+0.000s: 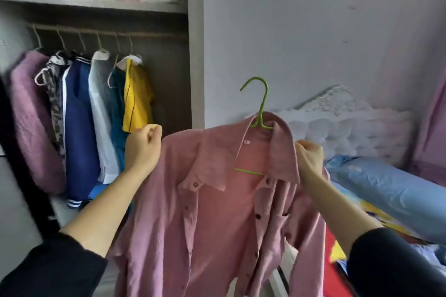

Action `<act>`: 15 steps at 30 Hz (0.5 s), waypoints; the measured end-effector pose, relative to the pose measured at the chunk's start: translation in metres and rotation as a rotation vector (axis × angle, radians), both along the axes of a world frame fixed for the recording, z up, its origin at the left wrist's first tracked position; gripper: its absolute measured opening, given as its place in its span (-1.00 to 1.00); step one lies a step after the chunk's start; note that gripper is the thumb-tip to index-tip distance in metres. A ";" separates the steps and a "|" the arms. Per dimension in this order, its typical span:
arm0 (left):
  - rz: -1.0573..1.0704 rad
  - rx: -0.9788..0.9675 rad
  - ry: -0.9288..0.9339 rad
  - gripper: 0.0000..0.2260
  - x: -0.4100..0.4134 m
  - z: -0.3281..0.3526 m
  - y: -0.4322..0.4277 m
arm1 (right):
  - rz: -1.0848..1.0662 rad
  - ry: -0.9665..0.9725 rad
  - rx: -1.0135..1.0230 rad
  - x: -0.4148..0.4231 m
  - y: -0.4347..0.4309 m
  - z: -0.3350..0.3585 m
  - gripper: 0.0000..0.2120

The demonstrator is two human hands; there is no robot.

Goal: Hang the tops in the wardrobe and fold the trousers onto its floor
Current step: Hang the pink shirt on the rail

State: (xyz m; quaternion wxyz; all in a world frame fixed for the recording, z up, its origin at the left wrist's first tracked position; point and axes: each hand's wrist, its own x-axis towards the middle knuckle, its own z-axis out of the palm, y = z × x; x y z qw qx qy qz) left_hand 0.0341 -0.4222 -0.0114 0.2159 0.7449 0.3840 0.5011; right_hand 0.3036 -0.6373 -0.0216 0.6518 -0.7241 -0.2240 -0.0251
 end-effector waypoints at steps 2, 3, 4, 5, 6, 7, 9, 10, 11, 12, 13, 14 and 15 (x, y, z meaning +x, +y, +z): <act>-0.028 0.279 0.206 -0.70 -0.012 -0.003 0.006 | 0.073 0.018 -0.015 -0.014 0.031 -0.005 -0.69; -0.052 0.354 0.357 -0.67 -0.014 -0.005 0.009 | 0.120 0.013 -0.024 -0.022 0.046 -0.006 -0.69; -0.094 0.367 0.477 -0.68 -0.014 -0.008 0.012 | 0.173 0.001 -0.038 -0.030 0.061 -0.007 -0.71; -0.141 0.334 0.536 -0.72 -0.013 -0.012 0.016 | 0.222 -0.011 -0.055 -0.038 0.073 -0.007 -0.74; -0.186 0.264 0.523 -0.75 -0.012 -0.015 0.021 | 0.272 -0.027 -0.062 -0.044 0.084 -0.007 -0.73; -0.211 0.207 0.445 -0.76 -0.011 -0.018 0.028 | 0.327 -0.051 -0.057 -0.046 0.094 -0.010 -0.70; -0.153 0.193 0.302 -0.72 -0.012 -0.026 0.044 | 0.410 -0.163 -0.065 -0.045 0.109 -0.015 -0.72; -0.115 0.213 0.273 -0.70 -0.013 -0.027 0.051 | 0.415 -0.262 -0.080 -0.042 0.116 -0.017 -0.82; -0.088 0.233 0.266 -0.66 -0.013 -0.027 0.058 | 0.389 -0.387 -0.110 -0.038 0.123 -0.019 -0.90; -0.067 0.257 0.272 -0.63 -0.012 -0.027 0.065 | 0.352 -0.537 -0.156 -0.033 0.131 -0.022 -0.91; -0.041 0.285 0.288 -0.62 -0.011 -0.027 0.071 | 0.331 -0.691 -0.229 -0.027 0.138 -0.023 -0.88; -0.004 0.318 0.312 -0.62 -0.010 -0.026 0.078 | 0.326 -0.827 -0.329 -0.021 0.146 -0.023 -0.85; 0.056 0.355 0.350 -0.64 -0.010 -0.026 0.085 | 0.333 -0.920 -0.430 -0.015 0.155 -0.023 -0.81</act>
